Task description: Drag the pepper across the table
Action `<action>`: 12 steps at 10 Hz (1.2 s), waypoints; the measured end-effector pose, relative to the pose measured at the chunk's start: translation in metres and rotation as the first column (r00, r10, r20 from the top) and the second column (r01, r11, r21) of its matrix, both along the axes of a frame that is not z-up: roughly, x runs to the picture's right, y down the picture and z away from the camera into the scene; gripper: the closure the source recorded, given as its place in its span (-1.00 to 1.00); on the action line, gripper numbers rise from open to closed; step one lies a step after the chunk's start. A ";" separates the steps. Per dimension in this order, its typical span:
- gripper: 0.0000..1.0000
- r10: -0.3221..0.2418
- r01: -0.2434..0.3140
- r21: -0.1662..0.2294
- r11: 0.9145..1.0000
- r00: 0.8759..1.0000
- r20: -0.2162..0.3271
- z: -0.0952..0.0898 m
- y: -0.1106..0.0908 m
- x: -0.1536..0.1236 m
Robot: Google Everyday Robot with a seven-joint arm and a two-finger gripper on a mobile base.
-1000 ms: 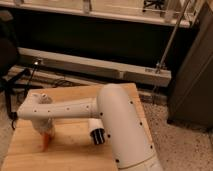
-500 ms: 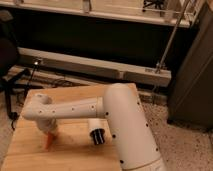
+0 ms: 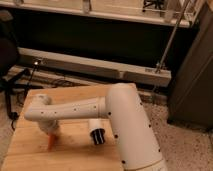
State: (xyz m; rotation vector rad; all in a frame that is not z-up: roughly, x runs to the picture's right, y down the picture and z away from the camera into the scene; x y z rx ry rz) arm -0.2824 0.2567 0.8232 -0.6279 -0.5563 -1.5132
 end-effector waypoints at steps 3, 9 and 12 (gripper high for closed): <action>0.62 -0.016 0.016 0.007 1.000 0.999 -0.030 -0.002 0.001 0.016; 0.62 -0.078 0.105 0.126 0.986 0.976 -0.203 -0.010 -0.014 0.053; 0.62 -0.087 0.123 0.141 0.982 0.967 -0.241 -0.016 -0.006 0.047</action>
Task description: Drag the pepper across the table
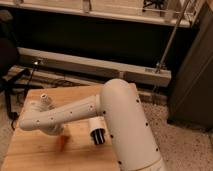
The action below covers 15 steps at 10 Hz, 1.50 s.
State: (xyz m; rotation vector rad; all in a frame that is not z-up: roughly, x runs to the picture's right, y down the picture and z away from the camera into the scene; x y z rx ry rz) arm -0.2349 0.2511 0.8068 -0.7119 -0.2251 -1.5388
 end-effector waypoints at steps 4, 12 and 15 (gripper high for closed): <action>0.62 0.024 -0.024 0.025 0.999 1.000 -0.009 -0.003 0.011 -0.001; 0.62 0.058 -0.055 0.043 0.998 0.997 -0.052 -0.008 0.026 0.031; 0.62 0.048 -0.045 0.049 0.998 0.996 -0.072 -0.005 0.021 0.051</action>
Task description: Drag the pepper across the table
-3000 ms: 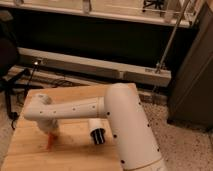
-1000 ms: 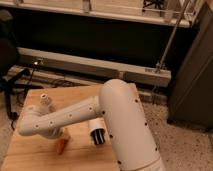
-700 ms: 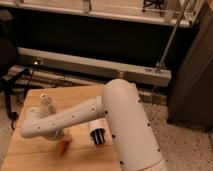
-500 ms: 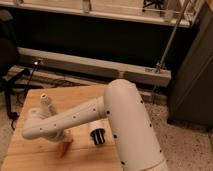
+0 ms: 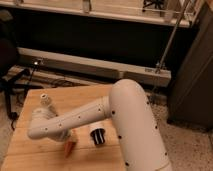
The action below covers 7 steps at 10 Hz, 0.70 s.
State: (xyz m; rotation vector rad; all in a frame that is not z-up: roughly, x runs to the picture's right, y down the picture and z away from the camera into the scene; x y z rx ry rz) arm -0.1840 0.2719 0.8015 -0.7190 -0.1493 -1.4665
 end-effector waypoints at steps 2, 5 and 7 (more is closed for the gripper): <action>0.62 0.002 -0.002 -0.001 1.000 1.000 -0.010 0.004 -0.002 0.012; 0.62 0.019 -0.019 0.001 1.000 1.000 -0.014 0.009 -0.007 0.027; 0.62 0.028 -0.028 0.005 1.000 0.999 -0.022 0.014 -0.011 0.041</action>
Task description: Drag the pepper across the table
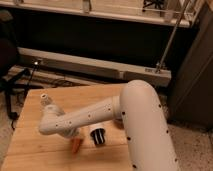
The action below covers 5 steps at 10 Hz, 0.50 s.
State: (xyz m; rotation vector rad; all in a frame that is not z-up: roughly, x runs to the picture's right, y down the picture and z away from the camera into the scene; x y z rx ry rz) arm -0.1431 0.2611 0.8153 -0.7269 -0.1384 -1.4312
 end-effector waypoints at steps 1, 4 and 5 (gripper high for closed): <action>0.62 0.002 -0.002 0.000 1.000 1.000 -0.010 0.002 -0.002 0.008; 0.62 0.001 -0.001 -0.008 1.000 1.000 -0.021 0.008 -0.002 0.026; 0.62 -0.002 0.002 -0.010 1.000 1.000 -0.021 0.011 -0.001 0.029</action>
